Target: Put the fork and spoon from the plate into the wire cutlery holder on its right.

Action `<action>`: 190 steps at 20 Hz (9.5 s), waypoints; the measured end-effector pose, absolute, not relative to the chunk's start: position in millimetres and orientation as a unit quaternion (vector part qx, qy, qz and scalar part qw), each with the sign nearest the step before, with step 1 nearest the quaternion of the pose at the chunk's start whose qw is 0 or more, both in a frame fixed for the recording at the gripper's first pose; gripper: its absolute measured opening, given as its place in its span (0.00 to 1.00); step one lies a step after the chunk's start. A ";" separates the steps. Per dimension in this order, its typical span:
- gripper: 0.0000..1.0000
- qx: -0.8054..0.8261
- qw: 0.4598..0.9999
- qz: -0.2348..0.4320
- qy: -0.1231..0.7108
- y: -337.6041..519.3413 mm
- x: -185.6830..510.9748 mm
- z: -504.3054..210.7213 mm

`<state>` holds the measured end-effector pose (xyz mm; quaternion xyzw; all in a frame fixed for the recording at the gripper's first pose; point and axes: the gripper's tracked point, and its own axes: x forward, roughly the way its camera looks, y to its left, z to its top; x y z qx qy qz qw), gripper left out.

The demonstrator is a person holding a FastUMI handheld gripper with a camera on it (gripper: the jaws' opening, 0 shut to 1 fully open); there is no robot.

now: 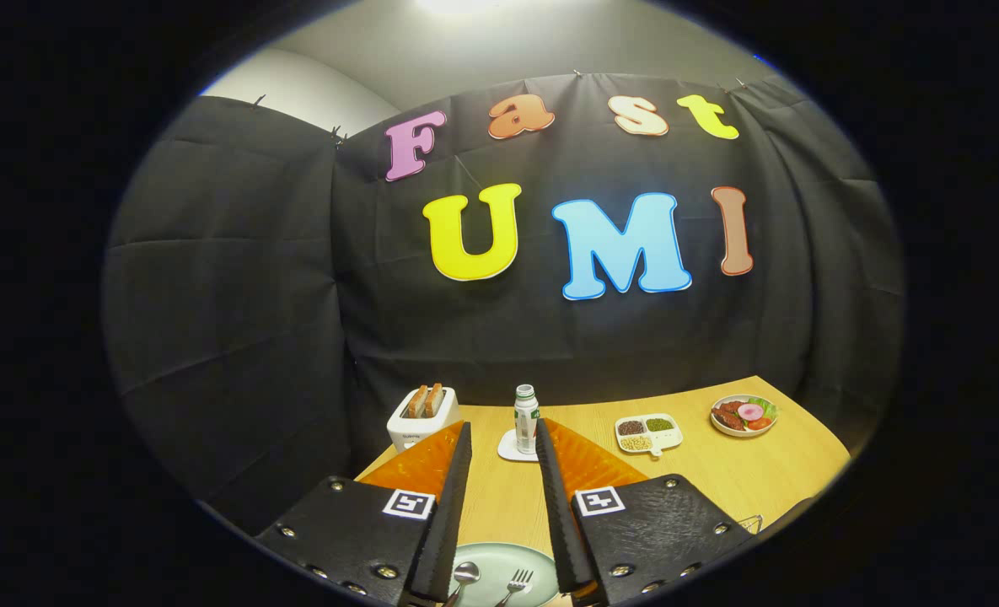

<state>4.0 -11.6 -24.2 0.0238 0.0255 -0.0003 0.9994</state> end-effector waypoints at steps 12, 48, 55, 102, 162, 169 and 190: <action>0.47 0.034 0.979 0.015 0.200 -9.2 2.8 -131.2; 0.00 0.114 0.855 -0.004 0.506 13.5 -50.9 -350.3; 0.00 0.169 0.867 -0.002 0.469 9.2 -41.4 -315.0; 0.66 0.131 0.873 -0.267 0.386 -248.3 -131.3 -204.2; 0.02 0.121 0.820 -0.009 0.560 -7.9 -50.4 -350.1; 0.02 0.156 0.833 -0.058 0.528 -61.2 -52.0 -325.2; 0.02 0.253 0.824 -0.217 0.459 -235.0 -138.1 -268.6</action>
